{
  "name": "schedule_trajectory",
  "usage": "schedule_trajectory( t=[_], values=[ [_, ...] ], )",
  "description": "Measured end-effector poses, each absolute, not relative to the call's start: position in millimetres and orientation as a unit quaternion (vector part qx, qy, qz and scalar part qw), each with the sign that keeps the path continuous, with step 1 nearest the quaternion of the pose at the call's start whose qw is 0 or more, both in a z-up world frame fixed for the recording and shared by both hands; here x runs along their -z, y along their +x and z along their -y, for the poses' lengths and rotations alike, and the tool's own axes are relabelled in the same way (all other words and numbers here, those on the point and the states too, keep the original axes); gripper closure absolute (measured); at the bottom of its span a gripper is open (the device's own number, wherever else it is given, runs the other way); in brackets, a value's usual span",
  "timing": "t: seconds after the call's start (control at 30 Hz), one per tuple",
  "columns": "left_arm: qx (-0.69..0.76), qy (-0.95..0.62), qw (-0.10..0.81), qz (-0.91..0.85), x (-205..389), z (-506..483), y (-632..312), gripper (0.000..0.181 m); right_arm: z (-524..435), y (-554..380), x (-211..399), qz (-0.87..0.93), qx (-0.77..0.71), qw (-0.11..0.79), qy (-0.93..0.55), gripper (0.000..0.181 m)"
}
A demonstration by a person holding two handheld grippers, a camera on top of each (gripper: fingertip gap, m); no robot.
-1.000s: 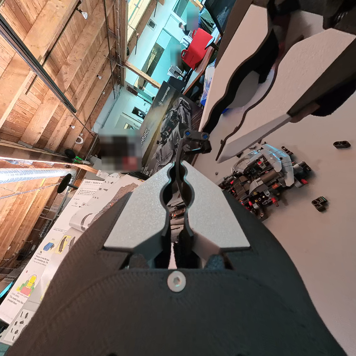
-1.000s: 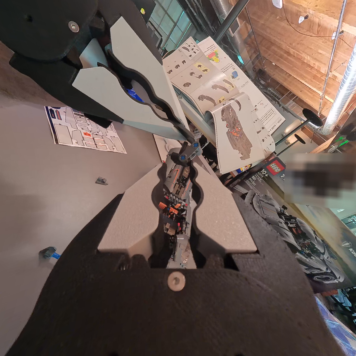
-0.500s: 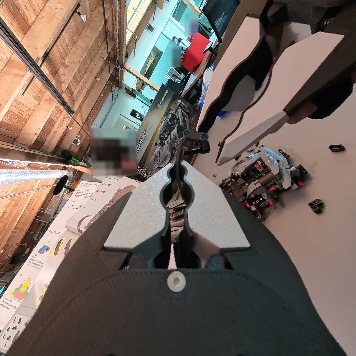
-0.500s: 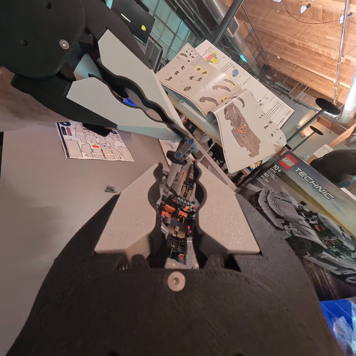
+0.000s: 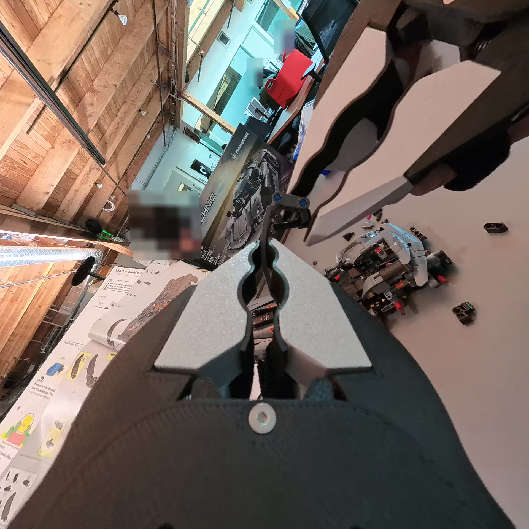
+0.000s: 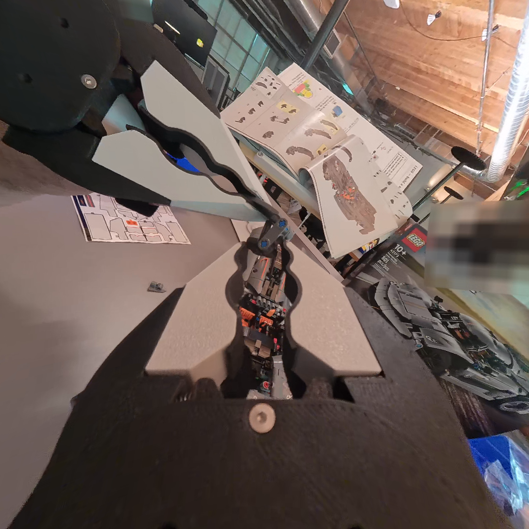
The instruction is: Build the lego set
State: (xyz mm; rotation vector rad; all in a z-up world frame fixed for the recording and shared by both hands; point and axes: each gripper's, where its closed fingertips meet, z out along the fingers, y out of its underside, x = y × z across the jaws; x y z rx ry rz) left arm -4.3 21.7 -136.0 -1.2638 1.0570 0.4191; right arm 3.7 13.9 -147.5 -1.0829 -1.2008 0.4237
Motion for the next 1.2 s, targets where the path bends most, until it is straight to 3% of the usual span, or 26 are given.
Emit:
schedule_trajectory(
  t=[0.23,0.77,0.8,0.83,0.87,0.97,1.2],
  values=[
    [-0.167,-0.557,0.663,-0.472,133.6,-17.5,-2.1,0.181,-6.6,5.2,145.6,0.556,-0.241,0.649,-0.46,0.163],
    [-0.168,-0.543,0.653,-0.5,130.9,-11.2,-0.5,0.181,1.2,15.3,147.7,0.723,-0.213,0.53,-0.388,0.163],
    [-0.168,-0.548,0.655,-0.492,128.7,-12.6,-2.5,0.181,-1.9,16.3,143.6,0.712,-0.218,0.536,-0.398,0.159],
    [-0.171,-0.551,0.659,-0.483,126.0,-13.7,-5.4,0.181,-8.1,18.5,138.4,0.69,-0.221,0.55,-0.415,0.137],
    [-0.171,-0.554,0.664,-0.473,123.6,-14.5,-7.7,0.181,-10.6,22.0,137.5,0.676,-0.229,0.555,-0.428,0.132],
    [-0.149,-0.57,0.676,-0.443,120.9,-17.9,-10.5,0.181,-12.1,27.2,126.9,0.585,-0.294,0.601,-0.459,0.149],
    [-0.065,-0.616,0.699,-0.358,124.3,-28.9,-5.8,0.181,-15.6,24.1,123.6,0.478,-0.249,0.707,-0.458,0.151]
  ],
)
